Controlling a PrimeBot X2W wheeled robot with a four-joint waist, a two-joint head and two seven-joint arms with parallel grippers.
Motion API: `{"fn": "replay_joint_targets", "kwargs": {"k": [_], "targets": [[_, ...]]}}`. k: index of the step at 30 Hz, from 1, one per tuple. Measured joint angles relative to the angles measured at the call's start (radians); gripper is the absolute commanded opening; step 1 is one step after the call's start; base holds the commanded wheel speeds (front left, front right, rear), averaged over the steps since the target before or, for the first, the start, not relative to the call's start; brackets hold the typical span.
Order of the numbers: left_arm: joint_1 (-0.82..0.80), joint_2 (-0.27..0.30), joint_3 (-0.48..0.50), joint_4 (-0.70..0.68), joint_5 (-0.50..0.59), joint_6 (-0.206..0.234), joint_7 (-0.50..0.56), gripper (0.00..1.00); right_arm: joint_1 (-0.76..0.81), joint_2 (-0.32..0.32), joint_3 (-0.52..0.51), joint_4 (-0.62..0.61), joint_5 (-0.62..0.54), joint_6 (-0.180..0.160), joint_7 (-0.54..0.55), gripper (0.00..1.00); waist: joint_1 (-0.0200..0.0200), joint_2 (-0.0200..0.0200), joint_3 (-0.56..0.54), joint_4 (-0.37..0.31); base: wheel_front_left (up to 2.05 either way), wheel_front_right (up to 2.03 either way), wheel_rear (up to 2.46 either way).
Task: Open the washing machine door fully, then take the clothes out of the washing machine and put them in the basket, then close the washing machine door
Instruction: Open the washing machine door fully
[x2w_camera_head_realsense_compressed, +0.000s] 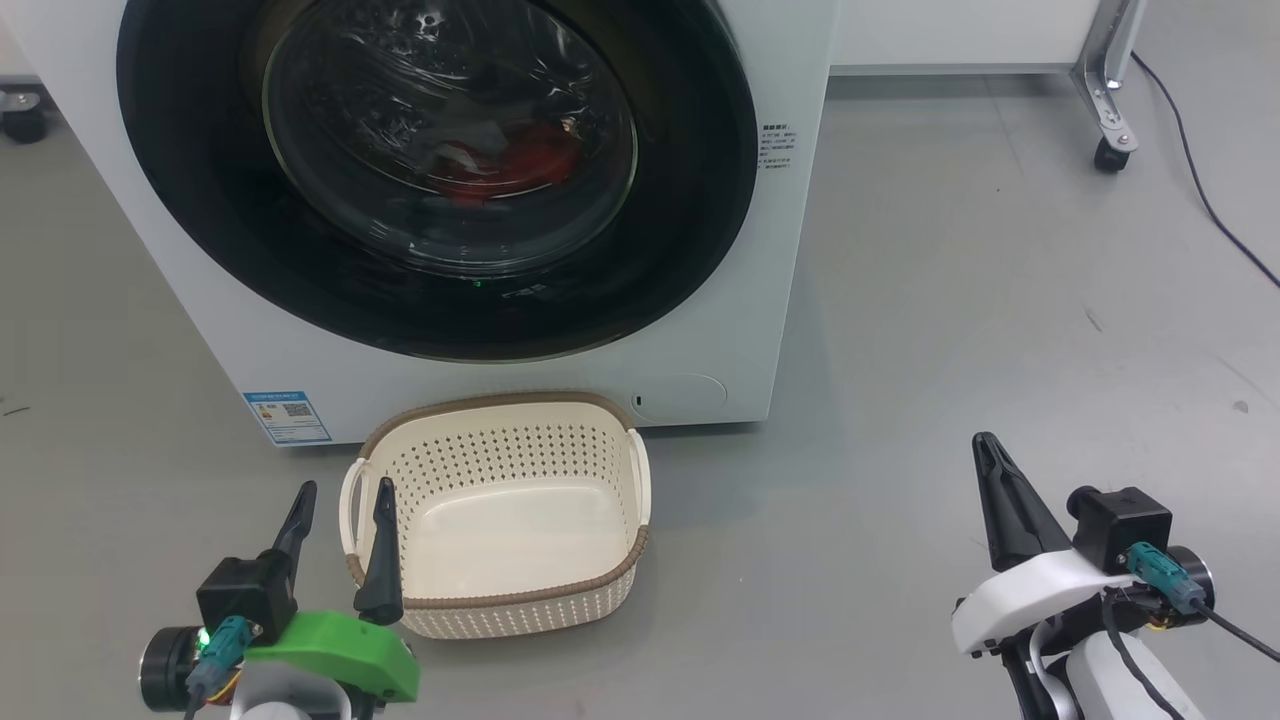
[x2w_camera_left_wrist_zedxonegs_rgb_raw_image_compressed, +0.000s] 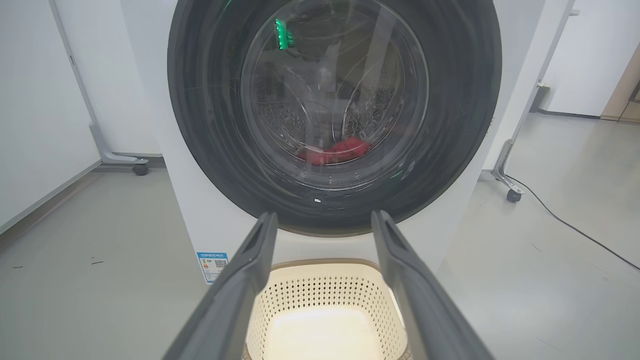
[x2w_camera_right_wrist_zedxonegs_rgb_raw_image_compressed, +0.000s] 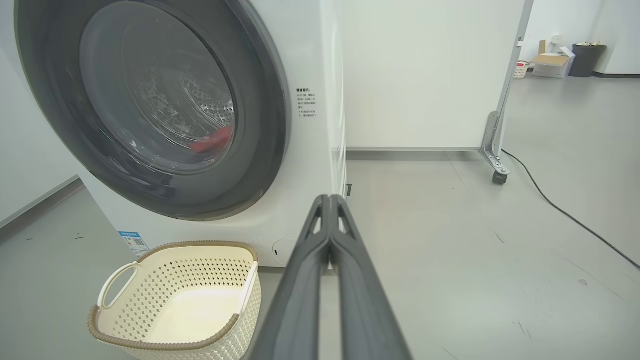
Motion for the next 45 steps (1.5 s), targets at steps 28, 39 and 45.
{"fn": "replay_joint_targets", "kwargs": {"k": [28,39,45], "targets": [[-0.085,-0.018,0.010,-0.052,0.029,-0.018,0.000,1.00,-0.186,0.083,-0.260,0.061,0.701,0.106,0.141,0.00,0.0000,0.0000,0.148,0.039,0.00,0.00,0.00],[-0.150,-0.022,-0.015,-0.081,0.061,-0.035,-0.003,1.00,-0.376,0.078,-0.314,0.061,0.905,0.113,0.288,0.00,0.0000,0.0000,0.241,0.077,0.00,0.00,0.00],[-0.181,-0.025,-0.029,-0.093,0.069,-0.044,-0.003,1.00,-0.479,0.053,-0.326,0.054,0.933,0.113,0.349,0.00,0.0000,0.0000,0.297,0.107,0.00,0.00,0.00]]}}
